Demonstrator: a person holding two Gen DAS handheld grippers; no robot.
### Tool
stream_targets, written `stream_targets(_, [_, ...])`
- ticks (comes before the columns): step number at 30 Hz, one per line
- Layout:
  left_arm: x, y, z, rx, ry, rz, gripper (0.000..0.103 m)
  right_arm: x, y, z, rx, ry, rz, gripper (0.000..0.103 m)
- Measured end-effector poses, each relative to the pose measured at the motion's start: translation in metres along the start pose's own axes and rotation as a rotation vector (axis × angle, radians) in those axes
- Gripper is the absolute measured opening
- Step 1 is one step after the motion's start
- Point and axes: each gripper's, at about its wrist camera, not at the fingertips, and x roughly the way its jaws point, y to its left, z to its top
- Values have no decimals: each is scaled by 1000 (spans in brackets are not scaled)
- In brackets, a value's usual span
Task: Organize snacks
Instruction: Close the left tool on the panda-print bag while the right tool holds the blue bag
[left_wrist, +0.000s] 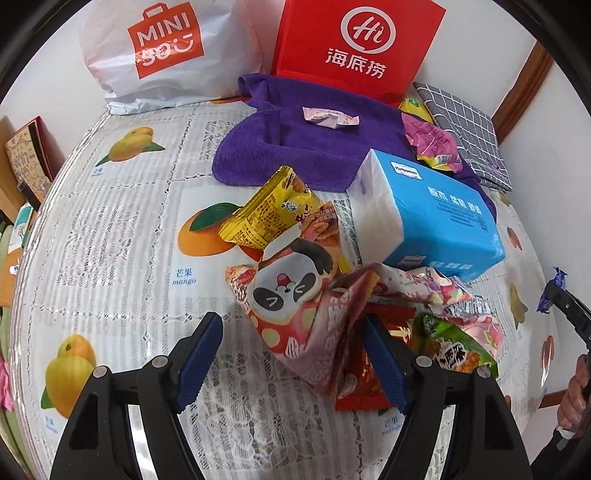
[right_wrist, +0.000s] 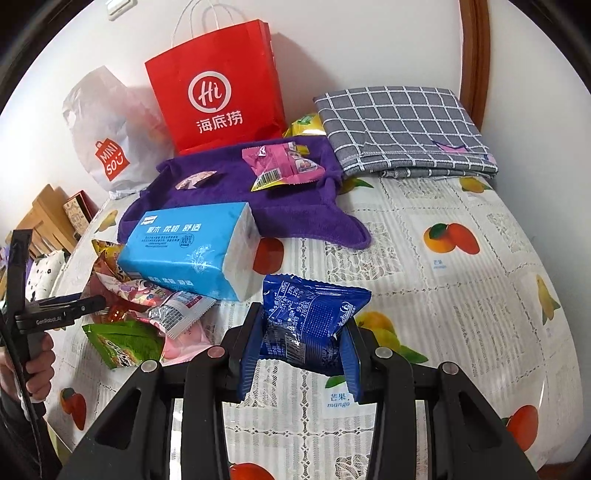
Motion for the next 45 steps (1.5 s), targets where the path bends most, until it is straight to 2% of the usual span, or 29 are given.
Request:
stream_targets(17, [14,-2,7,-9,0,1,75,6,7,-2,-32,15,-5,39])
stream_targets(21, [14,-2,7,-7,-6,-3,74,6,6,-2,-30,18,-7,39])
stream_targets(23, [13,-1,7,-7,-6,-13,66,6,5,-3,-29,19,-8,39])
stream_targets(24, [13,-1,6,-9,-4,-18,66,6,6,-2,-29,19,-8,39])
stream_targets(31, [4,6,2,-21,-19,-31,57,3,7,-4,-31,15,-4,39])
stream_targets(45, [-31,16,-12,-43,-55,-23,56,-20,26,-13,-52,-12,26,39])
